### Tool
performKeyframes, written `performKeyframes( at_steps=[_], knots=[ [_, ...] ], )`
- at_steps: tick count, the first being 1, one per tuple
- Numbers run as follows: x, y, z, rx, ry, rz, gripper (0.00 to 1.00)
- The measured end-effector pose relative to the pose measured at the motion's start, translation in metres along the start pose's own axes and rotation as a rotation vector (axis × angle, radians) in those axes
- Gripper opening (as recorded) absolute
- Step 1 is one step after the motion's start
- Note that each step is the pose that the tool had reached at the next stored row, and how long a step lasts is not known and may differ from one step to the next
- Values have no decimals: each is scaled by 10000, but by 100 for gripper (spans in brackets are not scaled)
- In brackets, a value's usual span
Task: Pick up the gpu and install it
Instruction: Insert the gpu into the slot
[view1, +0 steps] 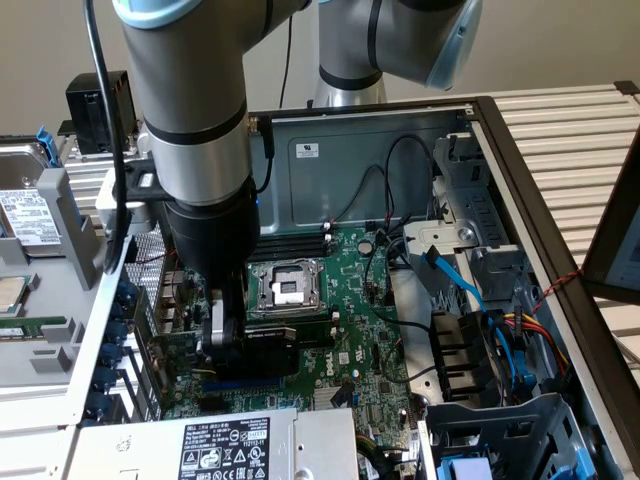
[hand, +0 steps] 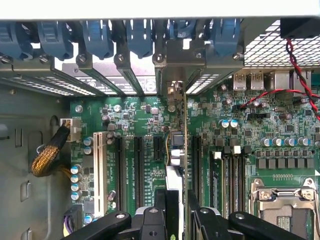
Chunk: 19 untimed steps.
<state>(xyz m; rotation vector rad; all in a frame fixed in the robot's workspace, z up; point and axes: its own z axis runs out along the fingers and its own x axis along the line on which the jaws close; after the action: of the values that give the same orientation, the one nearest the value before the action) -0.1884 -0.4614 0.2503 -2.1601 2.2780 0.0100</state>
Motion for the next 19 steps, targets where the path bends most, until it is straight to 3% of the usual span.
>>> performKeyframes(
  at_steps=[19],
  knots=[
    [0, 1, 18, 0, 1, 0, 27]
  ],
)
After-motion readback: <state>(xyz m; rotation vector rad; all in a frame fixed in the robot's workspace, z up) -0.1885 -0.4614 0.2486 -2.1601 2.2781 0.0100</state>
